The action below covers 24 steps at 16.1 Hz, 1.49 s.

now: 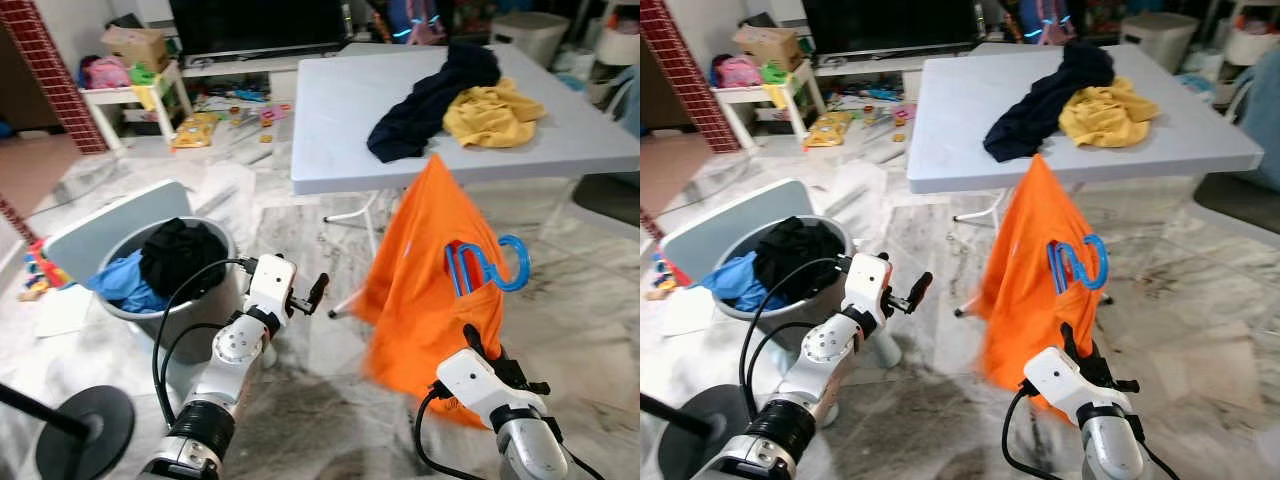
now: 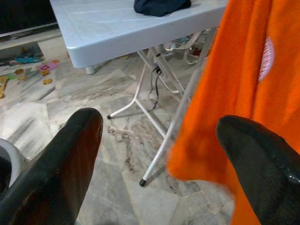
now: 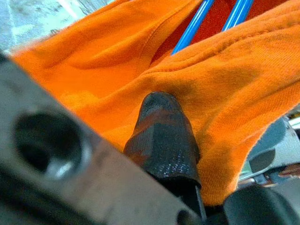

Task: Hang hanger

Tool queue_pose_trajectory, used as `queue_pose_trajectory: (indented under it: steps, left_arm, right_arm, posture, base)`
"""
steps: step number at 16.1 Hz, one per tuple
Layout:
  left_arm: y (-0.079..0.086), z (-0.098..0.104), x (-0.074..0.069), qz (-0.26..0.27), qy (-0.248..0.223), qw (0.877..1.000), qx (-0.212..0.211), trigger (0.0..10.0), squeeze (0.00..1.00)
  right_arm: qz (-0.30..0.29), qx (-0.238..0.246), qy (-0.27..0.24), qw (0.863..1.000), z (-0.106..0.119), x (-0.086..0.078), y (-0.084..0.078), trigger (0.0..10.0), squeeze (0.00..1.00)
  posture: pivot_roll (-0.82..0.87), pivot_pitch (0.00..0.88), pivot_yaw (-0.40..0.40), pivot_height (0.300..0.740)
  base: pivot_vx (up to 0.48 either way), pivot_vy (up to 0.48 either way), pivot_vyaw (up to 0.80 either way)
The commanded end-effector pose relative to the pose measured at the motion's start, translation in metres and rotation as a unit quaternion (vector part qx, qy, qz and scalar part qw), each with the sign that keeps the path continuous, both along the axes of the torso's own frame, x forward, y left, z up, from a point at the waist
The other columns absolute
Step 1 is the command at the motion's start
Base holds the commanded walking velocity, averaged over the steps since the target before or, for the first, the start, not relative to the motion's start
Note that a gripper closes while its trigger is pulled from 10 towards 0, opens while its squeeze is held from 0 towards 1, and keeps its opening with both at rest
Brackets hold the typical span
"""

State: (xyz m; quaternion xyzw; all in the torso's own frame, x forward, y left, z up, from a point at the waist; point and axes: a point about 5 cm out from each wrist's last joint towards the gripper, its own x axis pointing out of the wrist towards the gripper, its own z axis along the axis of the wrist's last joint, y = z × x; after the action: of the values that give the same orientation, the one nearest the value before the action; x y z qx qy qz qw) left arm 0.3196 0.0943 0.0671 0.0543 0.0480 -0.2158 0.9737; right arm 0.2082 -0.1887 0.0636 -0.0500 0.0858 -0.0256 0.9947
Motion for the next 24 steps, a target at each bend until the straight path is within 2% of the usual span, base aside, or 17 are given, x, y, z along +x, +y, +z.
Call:
queue_pose_trajectory:
  steps: [1, 18, 24]
  left_arm:
    - [0.0079, 0.0025, 0.0034, 0.01, -0.003, 1.0, 0.004, 10.0, 0.0]
    - [0.0056, -0.0009, 0.0026, 0.004, 0.005, 1.0, 0.0, 10.0, 0.0]
    - [0.0073, -0.0002, 0.0031, 0.007, 0.003, 1.0, -0.015, 10.0, 0.0]
  right_arm:
    - [0.011, 0.006, -0.023, 1.0, 0.0096, 0.0042, 0.0063, 10.0, 0.0]
    - [0.006, 0.003, -0.02, 1.0, 0.0088, 0.0024, 0.006, 10.0, 0.0]
    - [0.008, 0.003, -0.018, 1.0, 0.0086, 0.001, 0.0056, 10.0, 0.0]
  posture:
    - [-0.04, 0.0, 0.033, 0.74]
    - [-0.05, 0.0, 0.034, 0.74]
    - [-0.05, 0.0, 0.026, 0.74]
  base:
    - [0.0, -0.24, 0.0]
    - [0.0, -0.275, 0.0]
    - [0.0, 0.0, 0.0]
